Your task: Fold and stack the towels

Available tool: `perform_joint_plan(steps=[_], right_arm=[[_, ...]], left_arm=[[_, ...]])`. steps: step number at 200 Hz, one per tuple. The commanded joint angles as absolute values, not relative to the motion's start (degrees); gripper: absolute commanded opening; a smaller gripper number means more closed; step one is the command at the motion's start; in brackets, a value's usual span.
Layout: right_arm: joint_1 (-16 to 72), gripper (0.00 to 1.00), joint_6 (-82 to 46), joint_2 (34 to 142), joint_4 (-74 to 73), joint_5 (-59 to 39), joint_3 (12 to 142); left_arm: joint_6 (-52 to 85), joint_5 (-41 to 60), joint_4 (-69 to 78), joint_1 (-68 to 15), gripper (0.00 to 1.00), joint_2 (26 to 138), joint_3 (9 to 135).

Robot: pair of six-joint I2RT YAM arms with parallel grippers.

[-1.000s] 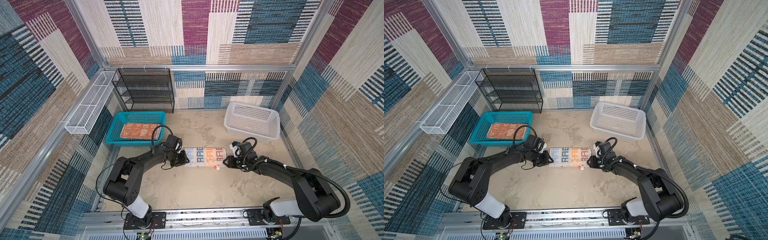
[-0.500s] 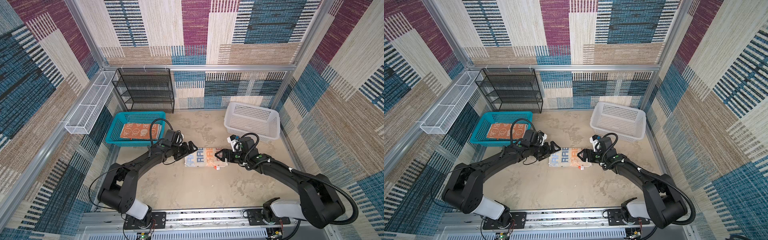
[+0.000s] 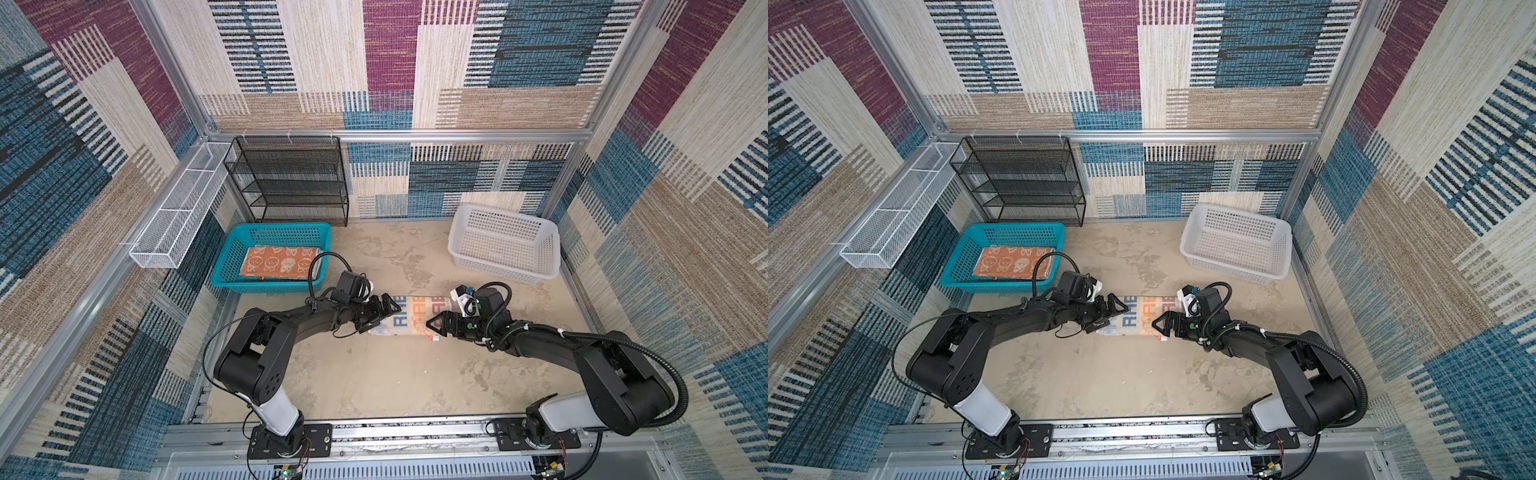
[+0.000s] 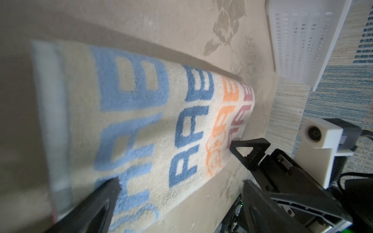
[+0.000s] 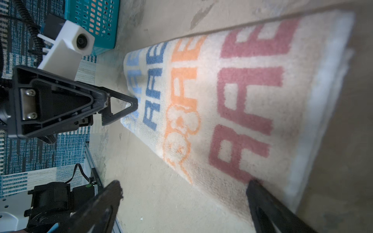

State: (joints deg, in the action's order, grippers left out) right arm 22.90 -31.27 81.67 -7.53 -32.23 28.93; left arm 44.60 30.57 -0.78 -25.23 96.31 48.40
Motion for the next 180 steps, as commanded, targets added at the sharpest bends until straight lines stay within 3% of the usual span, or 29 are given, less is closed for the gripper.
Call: perform_joint_plan(steps=[1, 61, 137, 180], right_arm=[[22.8, 0.99, -27.6, 81.7, -2.4, -29.1, 31.0], [22.3, 0.99, -22.1, 76.9, 7.9, -20.8, 38.3], [21.4, 0.99, -20.4, 85.0, 7.7, -18.1, 39.4], [22.0, 0.99, -22.1, 88.3, 3.9, -20.1, 38.2]], left_arm=[[38.1, 26.9, -10.0, -25.0, 0.99, 96.4, 50.6], [26.4, 10.7, -31.9, -25.3, 0.99, 90.5, 62.0], [25.2, 16.7, -30.3, -25.5, 1.00, 100.5, 63.3], [24.3, 18.5, -30.8, -26.3, 0.89, 104.7, 64.6]])
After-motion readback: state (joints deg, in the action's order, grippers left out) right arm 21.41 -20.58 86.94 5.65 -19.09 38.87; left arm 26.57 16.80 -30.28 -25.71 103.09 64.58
